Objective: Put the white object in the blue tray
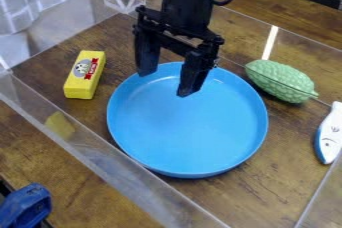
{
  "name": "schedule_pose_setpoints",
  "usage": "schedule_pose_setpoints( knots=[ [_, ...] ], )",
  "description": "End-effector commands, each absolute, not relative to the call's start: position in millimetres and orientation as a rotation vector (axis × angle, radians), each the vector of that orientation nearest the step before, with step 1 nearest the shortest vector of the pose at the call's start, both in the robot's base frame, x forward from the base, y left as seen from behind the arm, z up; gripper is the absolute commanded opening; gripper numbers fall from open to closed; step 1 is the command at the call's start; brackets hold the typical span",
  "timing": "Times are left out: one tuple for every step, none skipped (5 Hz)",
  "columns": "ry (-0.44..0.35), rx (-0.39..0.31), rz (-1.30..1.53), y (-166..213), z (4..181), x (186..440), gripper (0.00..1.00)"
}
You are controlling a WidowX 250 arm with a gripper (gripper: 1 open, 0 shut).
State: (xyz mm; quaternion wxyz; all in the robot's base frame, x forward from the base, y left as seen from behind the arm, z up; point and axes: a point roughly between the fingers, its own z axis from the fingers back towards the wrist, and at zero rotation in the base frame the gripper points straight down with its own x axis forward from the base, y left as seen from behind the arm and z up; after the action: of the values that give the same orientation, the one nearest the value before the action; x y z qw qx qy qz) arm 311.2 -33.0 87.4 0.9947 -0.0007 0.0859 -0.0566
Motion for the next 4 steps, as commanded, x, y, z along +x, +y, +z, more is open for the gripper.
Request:
schedule_pose_setpoints(
  knots=[
    [0.122, 0.003, -0.132, -38.5, 101.6, 319.7, 1.0],
    [0.129, 0.005, -0.137, -39.7, 99.8, 321.2, 1.0],
    [0.137, 0.007, -0.141, -41.0, 97.6, 322.6, 1.0],
    [0.145, 0.007, -0.146, -42.9, 95.2, 324.2, 1.0]
  ],
)
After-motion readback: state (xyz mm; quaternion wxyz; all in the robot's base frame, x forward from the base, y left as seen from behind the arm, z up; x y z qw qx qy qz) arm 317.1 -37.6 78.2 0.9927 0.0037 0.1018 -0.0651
